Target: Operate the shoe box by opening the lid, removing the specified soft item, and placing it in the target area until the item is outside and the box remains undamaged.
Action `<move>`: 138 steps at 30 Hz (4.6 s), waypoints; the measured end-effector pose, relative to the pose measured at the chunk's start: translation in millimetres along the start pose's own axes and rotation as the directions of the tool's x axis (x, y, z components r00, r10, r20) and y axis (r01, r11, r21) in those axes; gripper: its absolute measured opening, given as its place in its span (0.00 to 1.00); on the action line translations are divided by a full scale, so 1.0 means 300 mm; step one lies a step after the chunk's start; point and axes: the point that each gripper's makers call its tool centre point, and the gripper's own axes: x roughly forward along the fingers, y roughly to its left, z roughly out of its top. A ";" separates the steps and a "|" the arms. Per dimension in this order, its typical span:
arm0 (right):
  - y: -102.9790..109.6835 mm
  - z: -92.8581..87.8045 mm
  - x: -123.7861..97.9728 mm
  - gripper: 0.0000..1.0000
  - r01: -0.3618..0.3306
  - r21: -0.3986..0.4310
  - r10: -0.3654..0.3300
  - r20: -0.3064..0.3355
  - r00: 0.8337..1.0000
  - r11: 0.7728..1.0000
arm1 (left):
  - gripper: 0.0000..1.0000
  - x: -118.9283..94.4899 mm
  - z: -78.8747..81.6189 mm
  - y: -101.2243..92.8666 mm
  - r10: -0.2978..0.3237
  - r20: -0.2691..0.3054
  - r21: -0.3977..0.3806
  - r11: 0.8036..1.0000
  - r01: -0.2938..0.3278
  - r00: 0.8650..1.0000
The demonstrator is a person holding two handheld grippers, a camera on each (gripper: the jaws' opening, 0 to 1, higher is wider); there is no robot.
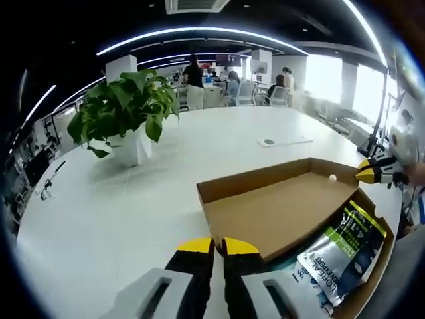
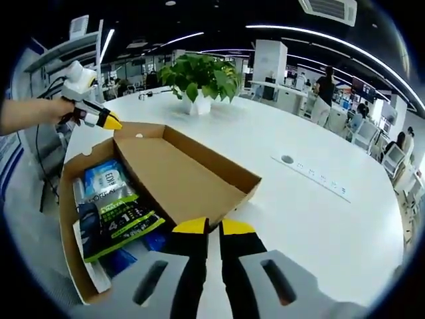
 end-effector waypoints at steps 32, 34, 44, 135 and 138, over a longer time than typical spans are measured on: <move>0.196 -0.046 -0.123 0.16 -0.104 0.127 0.114 -0.075 0.991 0.986 | 0.24 -0.182 -0.009 -0.083 -0.029 -0.004 0.035 0.999 0.029 1.000; 0.220 -0.049 -0.122 0.16 -0.128 0.133 0.140 -0.086 0.986 0.983 | 0.25 -0.188 -0.020 -0.105 -0.038 -0.013 0.041 0.998 0.039 0.999; 0.302 -0.059 -0.093 0.19 -0.198 0.129 0.217 -0.154 0.964 0.972 | 0.26 -0.205 -0.073 -0.197 -0.085 -0.045 0.068 0.994 0.088 0.995; 0.371 -0.124 -0.049 0.00 -0.207 0.039 0.209 -0.293 0.933 0.978 | 0.00 -0.110 -0.229 -0.501 -0.424 -0.099 -0.435 0.832 0.344 0.900; 0.361 -0.107 -0.060 0.00 -0.197 0.061 0.206 -0.272 0.940 0.979 | 0.00 -0.120 -0.205 -0.504 -0.421 -0.087 -0.428 0.834 0.348 0.903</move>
